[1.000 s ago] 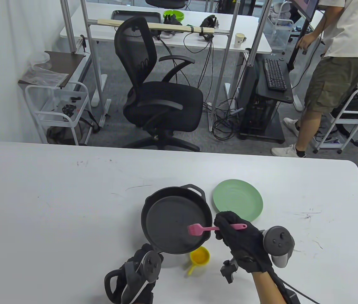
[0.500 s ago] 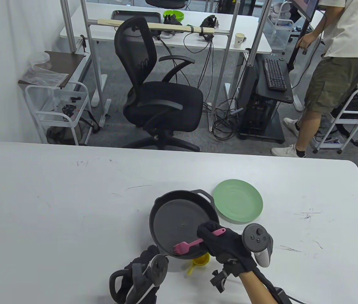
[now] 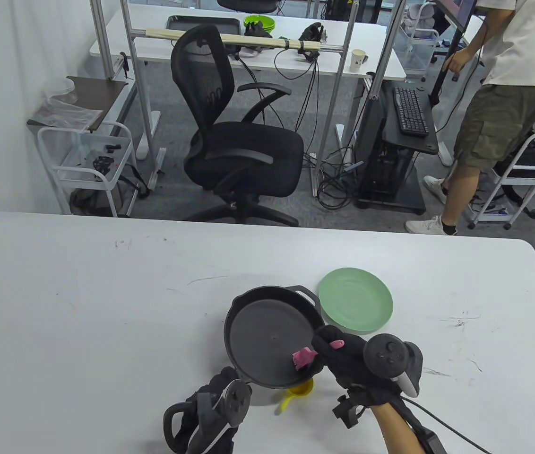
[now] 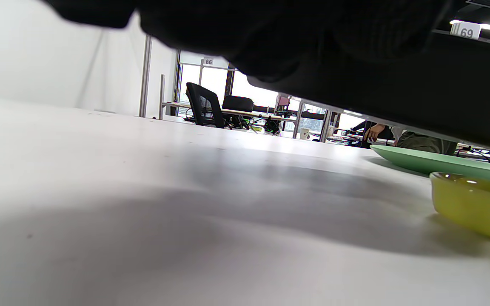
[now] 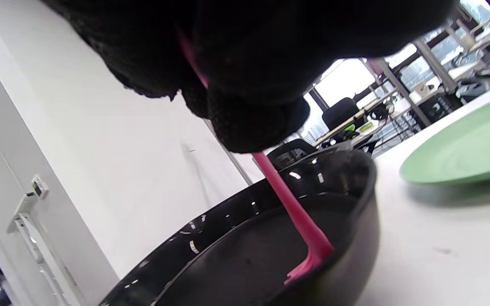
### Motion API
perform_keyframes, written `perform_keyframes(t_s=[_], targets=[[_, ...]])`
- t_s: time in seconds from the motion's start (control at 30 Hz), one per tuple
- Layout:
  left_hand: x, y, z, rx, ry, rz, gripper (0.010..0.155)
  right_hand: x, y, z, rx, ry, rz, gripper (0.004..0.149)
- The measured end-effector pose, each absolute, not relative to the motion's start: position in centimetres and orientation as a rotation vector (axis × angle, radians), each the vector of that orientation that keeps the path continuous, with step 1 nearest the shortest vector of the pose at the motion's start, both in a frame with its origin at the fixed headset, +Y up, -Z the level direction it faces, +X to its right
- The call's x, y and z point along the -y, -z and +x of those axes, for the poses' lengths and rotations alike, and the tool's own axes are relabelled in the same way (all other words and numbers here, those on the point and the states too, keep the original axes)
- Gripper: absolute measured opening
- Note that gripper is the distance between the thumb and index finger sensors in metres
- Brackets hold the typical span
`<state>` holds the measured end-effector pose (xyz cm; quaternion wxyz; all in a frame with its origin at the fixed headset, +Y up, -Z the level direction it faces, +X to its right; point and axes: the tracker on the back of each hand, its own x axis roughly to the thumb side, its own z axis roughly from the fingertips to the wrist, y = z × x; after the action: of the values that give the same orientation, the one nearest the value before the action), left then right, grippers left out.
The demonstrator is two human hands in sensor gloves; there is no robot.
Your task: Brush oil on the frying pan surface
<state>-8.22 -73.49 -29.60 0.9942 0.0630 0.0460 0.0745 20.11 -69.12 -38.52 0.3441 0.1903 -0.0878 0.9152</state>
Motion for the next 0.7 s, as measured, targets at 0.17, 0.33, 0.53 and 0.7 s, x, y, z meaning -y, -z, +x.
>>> perform_keyframes(t_s=[0.17,0.33,0.53,0.7], targets=[[73.5,29.6,-8.1,-0.094,-0.132,0.141,0.063,68.8,38.5,20.4,0.246,-2.409,0.507,0.040],[73.5,29.6,-8.1,-0.092,-0.120,0.141,0.063,67.6,37.9,20.8,0.338,-2.355,0.529,0.039],[73.5,29.5,-8.0,-0.089,-0.117,0.144,0.063,67.8,37.8,20.7,0.379,-2.414,0.526,0.040],[73.5,29.5,-8.0,-0.090,-0.119,0.151,0.063,69.0,38.1,19.7,0.259,-2.448,0.586,0.045]])
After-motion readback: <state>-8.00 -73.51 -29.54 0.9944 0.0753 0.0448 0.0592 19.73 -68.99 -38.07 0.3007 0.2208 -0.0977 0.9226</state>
